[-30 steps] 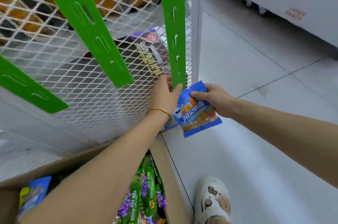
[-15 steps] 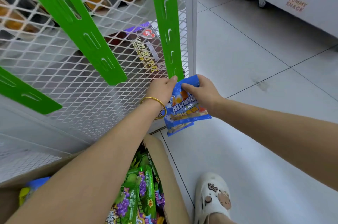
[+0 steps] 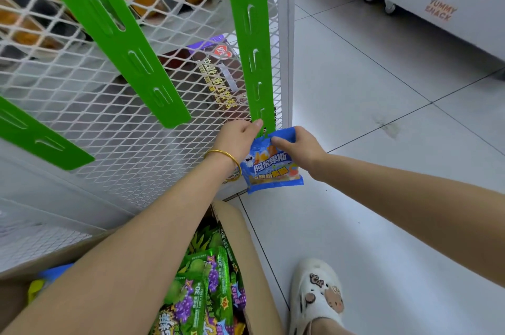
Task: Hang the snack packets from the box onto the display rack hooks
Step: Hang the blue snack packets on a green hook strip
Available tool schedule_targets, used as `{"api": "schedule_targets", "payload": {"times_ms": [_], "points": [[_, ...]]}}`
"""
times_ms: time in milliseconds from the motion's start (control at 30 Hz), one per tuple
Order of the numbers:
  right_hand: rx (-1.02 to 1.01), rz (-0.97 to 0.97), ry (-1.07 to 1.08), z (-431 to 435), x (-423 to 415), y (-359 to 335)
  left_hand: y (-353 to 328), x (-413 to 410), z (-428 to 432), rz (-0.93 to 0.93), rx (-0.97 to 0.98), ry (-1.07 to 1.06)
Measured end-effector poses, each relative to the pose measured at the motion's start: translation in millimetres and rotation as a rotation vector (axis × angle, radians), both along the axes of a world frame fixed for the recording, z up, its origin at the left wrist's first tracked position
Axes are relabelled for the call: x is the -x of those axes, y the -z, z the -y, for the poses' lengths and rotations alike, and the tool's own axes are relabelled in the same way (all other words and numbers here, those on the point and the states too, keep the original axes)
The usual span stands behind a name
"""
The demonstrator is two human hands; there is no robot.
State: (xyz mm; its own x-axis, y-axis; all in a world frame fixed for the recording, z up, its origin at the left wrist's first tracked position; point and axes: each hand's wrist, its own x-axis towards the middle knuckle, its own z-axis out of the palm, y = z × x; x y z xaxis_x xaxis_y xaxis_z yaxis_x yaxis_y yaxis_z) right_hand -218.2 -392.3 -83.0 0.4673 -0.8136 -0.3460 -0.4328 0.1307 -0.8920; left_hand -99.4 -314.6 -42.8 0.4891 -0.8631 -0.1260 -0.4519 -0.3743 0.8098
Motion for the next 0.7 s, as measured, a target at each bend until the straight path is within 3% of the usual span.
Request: {"api": "schedule_targets", "payload": {"times_ms": [133, 233, 400, 533, 700], "points": [[0.148, -0.188, 0.056, -3.3, 0.9, -1.7, 0.6, -6.7, -24.8, -0.03, 0.034, 0.016], [0.132, -0.267, 0.096, -19.2, 2.1, -8.0, -8.7, -16.7, -65.0, 0.046, 0.098, 0.025], [0.029, -0.158, -0.22, -83.1, -13.7, -27.2, -7.0, -60.9, -155.1, 0.1, 0.001, -0.075], [-0.054, -0.057, -0.429, -131.5, -38.4, -38.6, 1.1, -89.6, -220.9, 0.196, -0.238, -0.095], [-0.065, -0.102, -0.599, -163.7, -70.1, -38.6, 17.8, -118.5, -280.4, 0.417, -0.609, 0.084]]}}
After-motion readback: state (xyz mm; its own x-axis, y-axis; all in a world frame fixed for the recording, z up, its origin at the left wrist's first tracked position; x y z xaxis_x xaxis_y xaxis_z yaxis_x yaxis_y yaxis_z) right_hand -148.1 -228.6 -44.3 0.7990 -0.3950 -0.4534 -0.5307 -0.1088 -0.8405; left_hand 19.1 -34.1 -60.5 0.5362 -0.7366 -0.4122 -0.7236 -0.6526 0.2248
